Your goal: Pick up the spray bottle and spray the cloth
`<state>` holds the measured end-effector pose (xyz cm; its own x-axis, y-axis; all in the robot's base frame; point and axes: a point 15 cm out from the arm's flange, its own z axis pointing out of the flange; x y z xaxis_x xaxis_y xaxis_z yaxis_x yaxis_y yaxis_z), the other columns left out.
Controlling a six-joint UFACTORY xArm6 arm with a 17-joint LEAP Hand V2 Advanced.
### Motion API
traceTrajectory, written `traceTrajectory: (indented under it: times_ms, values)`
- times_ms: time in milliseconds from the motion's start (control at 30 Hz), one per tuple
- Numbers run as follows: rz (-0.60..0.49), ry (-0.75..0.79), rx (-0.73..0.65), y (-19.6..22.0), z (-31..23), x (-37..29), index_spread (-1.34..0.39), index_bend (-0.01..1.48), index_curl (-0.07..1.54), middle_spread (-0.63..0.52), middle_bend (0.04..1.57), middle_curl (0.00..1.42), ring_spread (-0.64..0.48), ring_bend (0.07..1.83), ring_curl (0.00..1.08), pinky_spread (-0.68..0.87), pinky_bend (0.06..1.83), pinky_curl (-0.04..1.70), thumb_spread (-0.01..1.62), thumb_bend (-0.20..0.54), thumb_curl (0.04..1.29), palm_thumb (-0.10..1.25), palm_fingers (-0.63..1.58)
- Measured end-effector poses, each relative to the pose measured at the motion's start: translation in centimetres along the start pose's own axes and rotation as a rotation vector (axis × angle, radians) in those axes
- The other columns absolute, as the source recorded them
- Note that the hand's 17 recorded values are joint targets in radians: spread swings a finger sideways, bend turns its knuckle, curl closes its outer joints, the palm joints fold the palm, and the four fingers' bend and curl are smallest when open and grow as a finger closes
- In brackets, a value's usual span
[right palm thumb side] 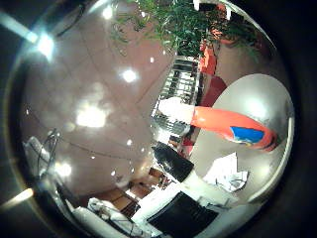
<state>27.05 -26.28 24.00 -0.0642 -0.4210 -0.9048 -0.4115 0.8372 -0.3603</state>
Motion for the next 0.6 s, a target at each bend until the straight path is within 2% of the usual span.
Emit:
traceTrajectory:
  times_ms: [367, 600]
  values:
    - [-0.026, 0.07, -0.072, -0.8, 3.4, 1.1, -0.13, 0.16, 0.3, 0.16, 0.34, 0.37, 0.19, 0.58, 0.27, 0.41, 0.52, 0.25, 1.04, -0.023, 0.3, 0.51, 0.17]
    - [-0.042, 0.051, -0.119, -0.4, 7.0, -0.1, -0.11, 0.16, 0.29, 0.13, 0.4, 0.39, 0.18, 0.6, 0.27, 0.38, 0.5, 0.24, 1.03, -0.02, 0.3, 0.55, 0.26]
